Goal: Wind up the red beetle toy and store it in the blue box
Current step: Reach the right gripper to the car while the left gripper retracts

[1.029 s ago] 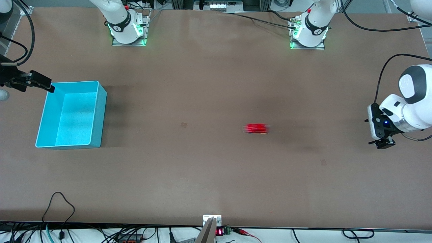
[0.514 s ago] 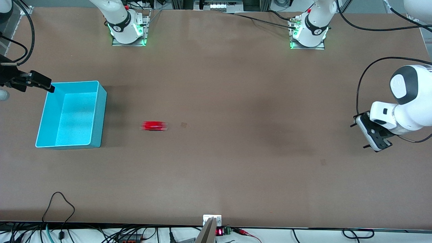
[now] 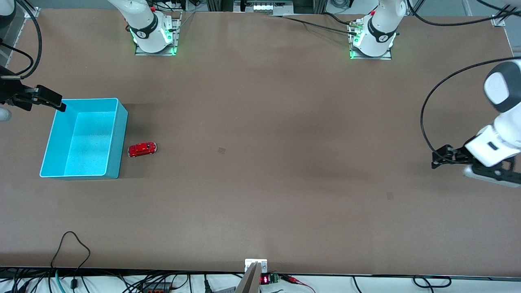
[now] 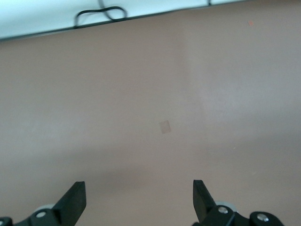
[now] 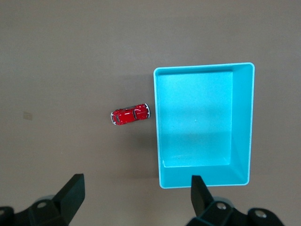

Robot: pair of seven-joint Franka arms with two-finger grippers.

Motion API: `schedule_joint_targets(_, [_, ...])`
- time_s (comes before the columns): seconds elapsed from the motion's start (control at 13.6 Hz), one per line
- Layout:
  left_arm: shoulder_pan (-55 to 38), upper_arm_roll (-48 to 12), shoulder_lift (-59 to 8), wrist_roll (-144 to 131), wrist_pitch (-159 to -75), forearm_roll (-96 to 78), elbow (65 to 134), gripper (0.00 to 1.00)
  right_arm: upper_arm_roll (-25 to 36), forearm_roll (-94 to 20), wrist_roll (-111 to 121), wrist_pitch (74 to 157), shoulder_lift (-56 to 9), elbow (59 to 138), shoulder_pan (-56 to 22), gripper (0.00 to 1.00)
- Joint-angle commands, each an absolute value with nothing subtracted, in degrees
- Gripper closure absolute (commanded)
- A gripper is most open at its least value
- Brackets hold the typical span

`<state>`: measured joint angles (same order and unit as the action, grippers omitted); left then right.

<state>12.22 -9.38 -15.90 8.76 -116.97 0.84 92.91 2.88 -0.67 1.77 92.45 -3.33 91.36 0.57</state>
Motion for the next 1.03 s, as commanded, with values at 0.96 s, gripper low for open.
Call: schedule_joint_targets(0.96, [1.1,1.1,-1.8,-1.8,-97.1,-2.6,92.2,0.00,1.9,-1.7,2.9,92.9,-16.9,91.3,-0.5,0.00])
